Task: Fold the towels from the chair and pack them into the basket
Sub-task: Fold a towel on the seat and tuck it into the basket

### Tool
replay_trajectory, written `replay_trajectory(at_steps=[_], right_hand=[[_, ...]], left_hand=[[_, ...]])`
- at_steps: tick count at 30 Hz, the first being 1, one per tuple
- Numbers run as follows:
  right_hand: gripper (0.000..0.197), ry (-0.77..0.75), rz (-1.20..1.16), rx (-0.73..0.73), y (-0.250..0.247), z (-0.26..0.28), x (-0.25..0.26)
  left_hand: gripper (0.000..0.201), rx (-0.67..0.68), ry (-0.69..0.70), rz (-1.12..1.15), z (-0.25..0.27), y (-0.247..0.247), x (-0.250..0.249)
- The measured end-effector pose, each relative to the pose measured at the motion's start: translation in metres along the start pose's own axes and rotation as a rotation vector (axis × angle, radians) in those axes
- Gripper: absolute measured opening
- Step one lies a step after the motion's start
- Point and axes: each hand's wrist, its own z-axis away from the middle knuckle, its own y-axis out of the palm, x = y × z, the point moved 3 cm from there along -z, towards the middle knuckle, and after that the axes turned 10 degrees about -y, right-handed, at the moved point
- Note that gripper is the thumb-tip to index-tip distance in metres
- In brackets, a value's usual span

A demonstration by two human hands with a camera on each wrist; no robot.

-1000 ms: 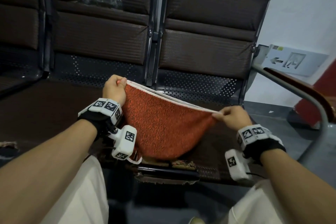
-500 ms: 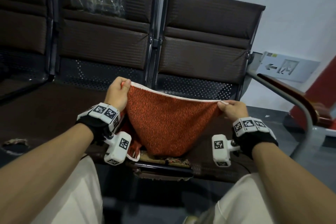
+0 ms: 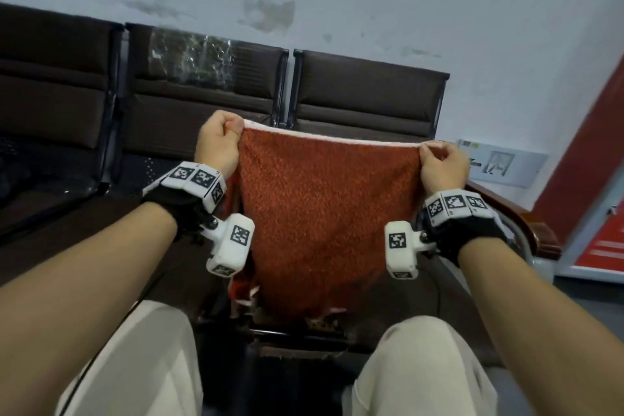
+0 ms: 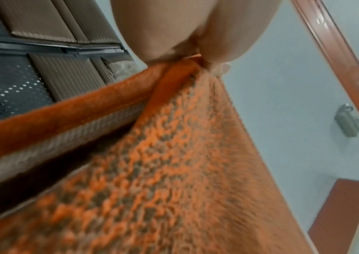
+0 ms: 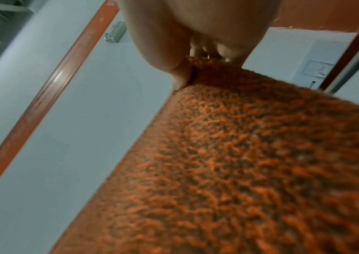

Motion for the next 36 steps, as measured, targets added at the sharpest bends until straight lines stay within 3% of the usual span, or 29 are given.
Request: replay_trajectory(at_steps=[3, 5, 12, 18, 23, 30, 36], right_hand=[[0.016, -0.183, 0.017, -0.090, -0.008, -0.004, 0.018], [0.017, -0.253, 0.010, -0.062, -0.001, -0.002, 0.020], [0.020, 0.006, 0.022, 0.023, 0.042, 0.004, -0.051], [0.015, 0.102, 0.116, 0.108, 0.077, 0.022, -0.112], [0.019, 0.109, 0.285, 0.267, 0.087, 0.030, -0.146], [0.021, 0.165, 0.204, 0.398, 0.093, 0.025, -0.160], [0.009, 0.092, 0.268, 0.291, 0.072, 0.032, -0.149]], left_hand=[[0.013, -0.015, 0.051, -0.040, -0.014, -0.010, 0.000], [0.017, -0.024, 0.027, -0.096, -0.017, -0.011, 0.014], [0.017, 0.071, -0.113, -0.125, -0.028, 0.017, 0.071], [0.023, 0.048, -0.266, -0.235, -0.023, 0.048, 0.125], [0.018, 0.054, -0.274, -0.301, -0.008, 0.060, 0.166], [0.016, 0.175, -0.215, -0.374, -0.003, 0.075, 0.174], [0.019, 0.003, -0.266, -0.352, -0.004, 0.057, 0.165]])
